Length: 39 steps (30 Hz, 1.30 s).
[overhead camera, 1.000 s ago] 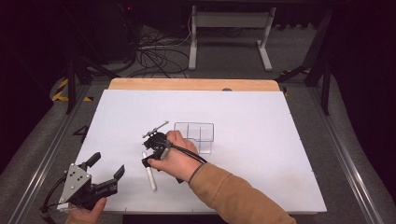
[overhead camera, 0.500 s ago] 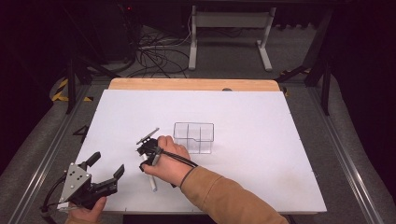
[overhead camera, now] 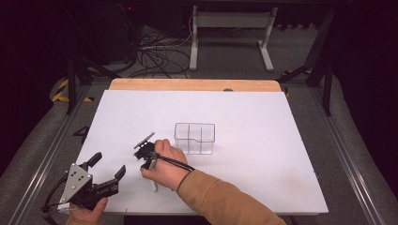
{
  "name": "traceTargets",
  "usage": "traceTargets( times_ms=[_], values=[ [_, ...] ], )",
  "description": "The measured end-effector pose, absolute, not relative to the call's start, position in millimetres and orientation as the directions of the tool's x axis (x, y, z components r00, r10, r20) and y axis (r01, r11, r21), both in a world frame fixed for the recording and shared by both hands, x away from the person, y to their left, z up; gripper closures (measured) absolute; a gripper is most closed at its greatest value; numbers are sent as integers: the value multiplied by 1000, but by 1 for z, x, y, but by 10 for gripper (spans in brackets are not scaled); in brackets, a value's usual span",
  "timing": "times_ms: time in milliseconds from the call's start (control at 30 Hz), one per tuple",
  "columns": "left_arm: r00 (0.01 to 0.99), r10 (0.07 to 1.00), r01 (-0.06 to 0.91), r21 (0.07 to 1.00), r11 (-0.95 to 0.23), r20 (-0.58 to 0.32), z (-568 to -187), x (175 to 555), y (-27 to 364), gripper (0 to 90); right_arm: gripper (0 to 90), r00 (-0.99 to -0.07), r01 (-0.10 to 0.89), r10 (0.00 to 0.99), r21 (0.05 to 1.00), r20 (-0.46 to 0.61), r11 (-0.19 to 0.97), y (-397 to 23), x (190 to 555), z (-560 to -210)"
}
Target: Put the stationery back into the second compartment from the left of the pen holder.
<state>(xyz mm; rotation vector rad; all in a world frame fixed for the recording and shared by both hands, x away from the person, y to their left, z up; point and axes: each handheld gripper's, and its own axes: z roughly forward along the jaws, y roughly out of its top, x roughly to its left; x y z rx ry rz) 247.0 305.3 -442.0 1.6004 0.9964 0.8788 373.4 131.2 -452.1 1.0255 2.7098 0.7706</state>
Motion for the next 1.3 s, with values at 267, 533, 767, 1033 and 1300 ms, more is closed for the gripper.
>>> traceTargets(
  times_ms=[267, 533, 767, 1033, 1300],
  values=[
    [392, 917, 180, 973, -148, 67, -442, 247, 305, 127, 757, -732, 602, 679, 509, 45, 615, 133, 375, -454],
    [393, 917, 178, 973, -148, 67, -442, 247, 305, 127, 733, -714, 621, 698, 510, 55, 596, 136, 374, -458],
    [394, 917, 180, 972, -148, 66, -442, 247, 304, 127, 790, -700, 629, 713, 506, 40, 590, 137, 375, -460],
    [394, 916, 182, 972, -151, 69, -442, 247, 305, 127, 793, -695, 638, 717, 503, 50, 583, 136, 376, -459],
    [395, 916, 179, 972, -150, 69, -443, 248, 305, 127, 793, -690, 647, 716, 534, 107, 544, 130, 376, -444]
  ],
)
